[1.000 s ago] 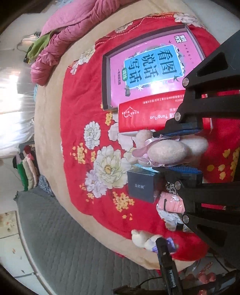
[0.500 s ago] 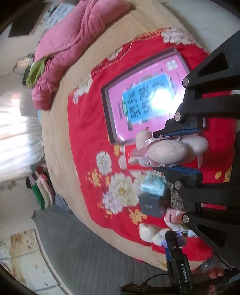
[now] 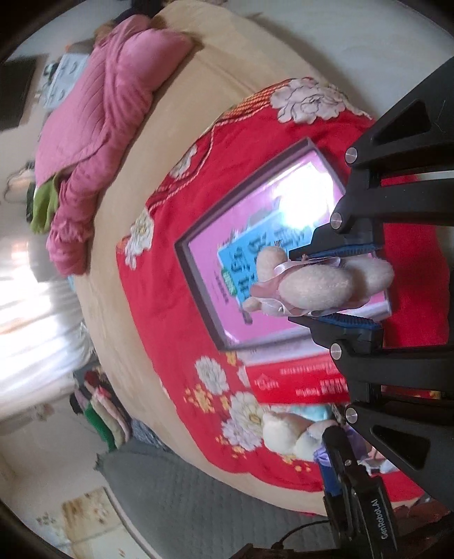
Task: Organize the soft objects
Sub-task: 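Carry the white bear with left tool while right tool lowers pink-bowed bear into book tray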
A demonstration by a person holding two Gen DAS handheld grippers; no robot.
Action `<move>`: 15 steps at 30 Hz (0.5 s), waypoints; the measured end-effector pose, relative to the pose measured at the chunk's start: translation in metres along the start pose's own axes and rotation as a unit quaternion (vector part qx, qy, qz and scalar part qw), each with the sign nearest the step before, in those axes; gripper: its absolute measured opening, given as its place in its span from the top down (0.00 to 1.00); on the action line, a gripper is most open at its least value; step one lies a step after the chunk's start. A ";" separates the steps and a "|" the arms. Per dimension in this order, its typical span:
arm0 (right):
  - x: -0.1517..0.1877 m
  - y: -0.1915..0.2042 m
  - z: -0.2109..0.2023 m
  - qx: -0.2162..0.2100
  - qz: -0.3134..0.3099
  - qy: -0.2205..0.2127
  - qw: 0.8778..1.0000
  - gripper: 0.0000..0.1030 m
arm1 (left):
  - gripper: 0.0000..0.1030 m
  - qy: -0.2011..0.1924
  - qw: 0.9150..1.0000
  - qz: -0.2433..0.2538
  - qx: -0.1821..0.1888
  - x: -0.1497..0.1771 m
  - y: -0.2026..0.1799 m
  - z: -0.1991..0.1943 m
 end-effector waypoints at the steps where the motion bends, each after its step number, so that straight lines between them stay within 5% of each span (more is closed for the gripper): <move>1: -0.001 -0.004 0.002 0.000 0.006 0.001 1.000 0.73 | 0.52 0.004 1.000 0.006 -0.001 -0.002 -0.005 0.006; 15: -0.002 -0.058 0.052 0.022 0.032 0.021 0.999 0.73 | 0.52 0.083 0.994 0.063 -0.015 -0.013 -0.053 0.089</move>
Point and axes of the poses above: each gripper's, at about its wrist camera, not at the fingertips, and z roughly the way its jaws point, y to its left, x to its underside, the point moved 6 cm from there along z, roughly the way its jaws point, and after that the axes turned 5 degrees about x, right-handed, at the moved point
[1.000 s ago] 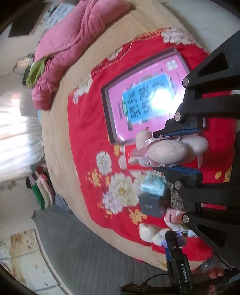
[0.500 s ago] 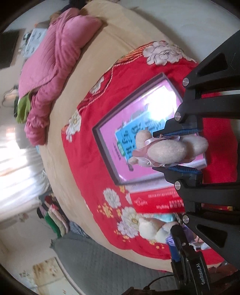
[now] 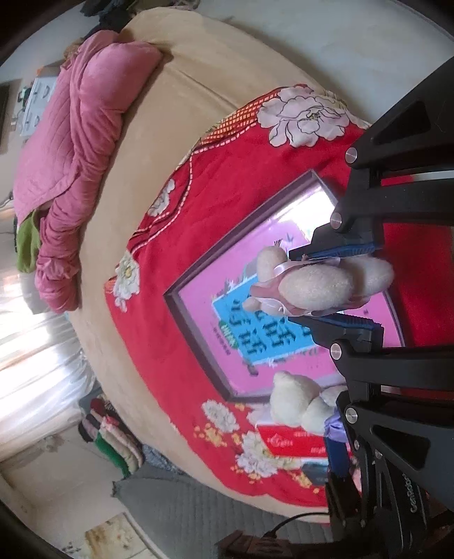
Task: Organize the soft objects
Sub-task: 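Carry the white bear with left tool while right tool lowers pink-bowed bear into book tray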
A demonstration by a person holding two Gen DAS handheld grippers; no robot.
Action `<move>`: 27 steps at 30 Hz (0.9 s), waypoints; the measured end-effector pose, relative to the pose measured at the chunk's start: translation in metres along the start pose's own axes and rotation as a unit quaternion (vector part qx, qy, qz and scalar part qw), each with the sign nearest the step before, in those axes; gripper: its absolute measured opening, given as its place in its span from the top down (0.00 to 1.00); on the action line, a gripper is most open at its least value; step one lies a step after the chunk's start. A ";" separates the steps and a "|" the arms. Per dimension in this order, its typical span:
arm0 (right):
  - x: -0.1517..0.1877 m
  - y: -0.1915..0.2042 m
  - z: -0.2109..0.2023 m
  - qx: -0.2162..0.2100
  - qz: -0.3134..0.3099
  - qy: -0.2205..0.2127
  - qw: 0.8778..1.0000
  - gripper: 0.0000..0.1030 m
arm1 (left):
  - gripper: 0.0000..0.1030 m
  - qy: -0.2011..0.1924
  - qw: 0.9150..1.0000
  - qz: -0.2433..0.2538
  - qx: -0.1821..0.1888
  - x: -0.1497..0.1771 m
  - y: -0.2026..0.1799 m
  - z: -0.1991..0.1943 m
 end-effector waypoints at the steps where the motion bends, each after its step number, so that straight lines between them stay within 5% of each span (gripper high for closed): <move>1: 0.000 -0.001 0.006 0.012 -0.009 0.003 1.000 0.73 | 0.52 0.003 1.000 0.001 -0.002 -0.001 -0.001 0.003; 8: 0.003 -0.002 0.041 0.057 -0.060 0.014 0.996 0.72 | 0.51 0.035 0.999 0.011 -0.012 -0.004 -0.008 0.030; 27: 0.012 -0.019 0.044 -0.053 0.042 0.058 0.996 0.54 | 0.50 0.085 0.995 0.030 -0.036 0.002 -0.015 0.067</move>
Point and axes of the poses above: each gripper's, at about its wrist camera, not at the fingertips, and z roughly the way its jaws point, y to its left, x to its underside, the point moved 6 cm from there along z, roughly the way its jaws point, and after that the axes turned 5 degrees about x, right-handed, at the moved point
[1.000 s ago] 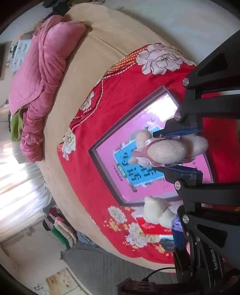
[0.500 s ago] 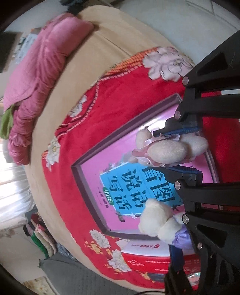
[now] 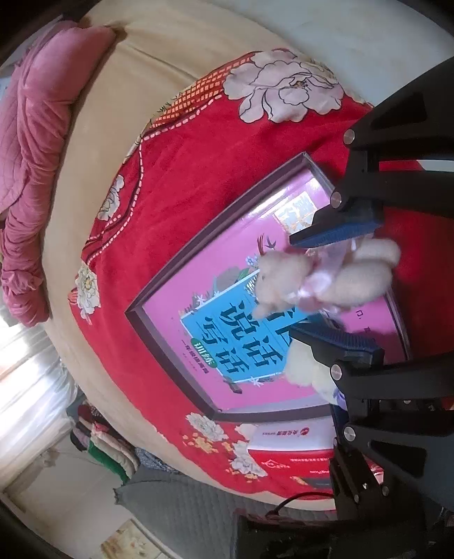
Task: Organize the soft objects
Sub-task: 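Carry the white bear with left tool while right tool lowers pink-bowed bear into book tray, then lower the white bear into the book tray and open the left tool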
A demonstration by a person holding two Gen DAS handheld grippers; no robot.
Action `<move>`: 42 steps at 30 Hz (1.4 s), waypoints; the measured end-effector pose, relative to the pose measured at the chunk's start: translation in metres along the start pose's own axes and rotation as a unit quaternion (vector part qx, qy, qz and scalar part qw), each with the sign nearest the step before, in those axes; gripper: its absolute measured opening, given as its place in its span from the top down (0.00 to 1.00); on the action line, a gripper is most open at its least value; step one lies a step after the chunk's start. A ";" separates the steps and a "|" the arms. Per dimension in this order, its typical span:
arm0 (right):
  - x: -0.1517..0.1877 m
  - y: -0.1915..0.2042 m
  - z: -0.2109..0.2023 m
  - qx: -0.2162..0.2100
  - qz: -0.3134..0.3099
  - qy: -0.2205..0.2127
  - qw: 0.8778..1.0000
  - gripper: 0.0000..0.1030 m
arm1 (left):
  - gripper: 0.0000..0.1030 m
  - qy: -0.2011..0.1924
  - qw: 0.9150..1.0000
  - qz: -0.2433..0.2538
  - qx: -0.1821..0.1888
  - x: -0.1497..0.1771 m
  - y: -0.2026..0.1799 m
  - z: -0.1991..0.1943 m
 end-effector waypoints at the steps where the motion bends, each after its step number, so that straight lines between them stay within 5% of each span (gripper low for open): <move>1: -0.001 -0.001 -0.002 -0.002 0.005 -0.003 1.000 0.51 | 0.50 0.001 1.000 0.001 -0.001 0.000 0.000 0.000; 19: -0.012 -0.002 -0.056 -0.002 0.017 -0.051 0.999 0.42 | 0.37 -0.020 1.000 -0.009 0.019 0.001 -0.002 -0.023; 28: -0.010 0.007 -0.080 -0.006 0.015 -0.068 0.998 0.41 | 0.32 -0.074 0.996 -0.016 0.040 0.009 0.006 -0.074; 32: -0.010 0.015 -0.090 0.008 0.007 -0.082 0.997 0.32 | 0.24 -0.092 0.994 -0.020 0.048 0.016 0.011 -0.095; 42: -0.007 0.044 -0.117 0.013 -0.018 -0.111 0.994 0.28 | 0.22 -0.147 0.988 -0.035 0.020 0.035 0.031 -0.137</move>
Point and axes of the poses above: each gripper's, at about its wrist camera, not at the fingertips, and z roughly the way its jaws point, y to its left, x to its underside, the point moved 6 cm from there along z, roughly the way its jaws point, and after that the axes turned 5 degrees about x, right-handed, at the moved point
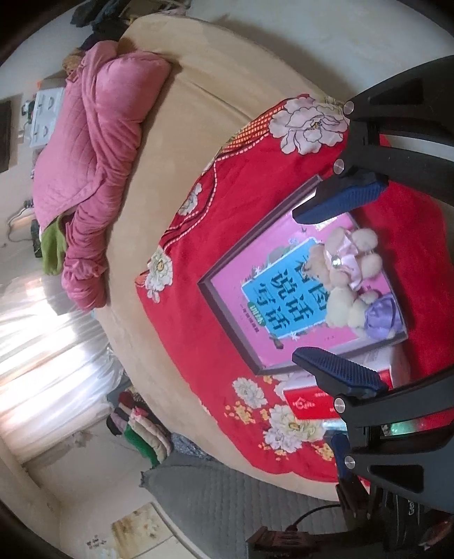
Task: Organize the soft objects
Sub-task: 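Lower the white bear into the book tray and open the left tool, then move both tools back over the pile of items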
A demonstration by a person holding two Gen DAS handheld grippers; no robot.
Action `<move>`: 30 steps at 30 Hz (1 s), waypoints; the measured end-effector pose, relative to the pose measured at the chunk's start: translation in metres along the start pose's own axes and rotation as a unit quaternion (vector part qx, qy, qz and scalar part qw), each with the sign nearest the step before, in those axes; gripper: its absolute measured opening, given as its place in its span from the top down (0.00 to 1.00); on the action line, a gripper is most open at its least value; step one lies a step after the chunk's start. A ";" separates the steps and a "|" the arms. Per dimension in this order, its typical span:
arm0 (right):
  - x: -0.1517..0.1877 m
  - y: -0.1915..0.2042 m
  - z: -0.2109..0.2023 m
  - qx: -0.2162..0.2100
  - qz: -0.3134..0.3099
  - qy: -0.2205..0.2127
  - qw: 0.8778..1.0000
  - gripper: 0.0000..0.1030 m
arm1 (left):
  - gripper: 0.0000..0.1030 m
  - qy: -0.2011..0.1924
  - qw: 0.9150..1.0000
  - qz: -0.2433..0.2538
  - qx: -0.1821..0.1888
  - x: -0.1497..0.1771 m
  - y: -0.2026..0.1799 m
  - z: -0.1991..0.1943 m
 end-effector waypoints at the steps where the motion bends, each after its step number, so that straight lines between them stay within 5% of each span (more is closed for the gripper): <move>1: 0.001 0.003 -0.002 0.002 -0.003 -0.001 1.000 0.28 | 0.22 -0.003 1.000 -0.001 -0.001 0.001 0.002 -0.004; 10: 0.010 0.031 -0.015 0.015 -0.047 -0.008 0.999 0.27 | 0.22 -0.026 0.999 -0.022 -0.019 0.020 0.030 -0.029; 30: 0.024 0.131 -0.037 -0.068 -0.107 -0.013 0.992 0.27 | 0.22 -0.064 0.994 -0.074 -0.055 0.059 0.104 -0.086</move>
Point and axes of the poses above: each gripper's, at about its wrist camera, not at the fingertips, and z roughly the way its jaws point, y to its left, x to its underside, the point moved 6 cm from there along z, roughly the way its jaws point, and after that the axes turned 5 degrees about x, right-handed, at the moved point
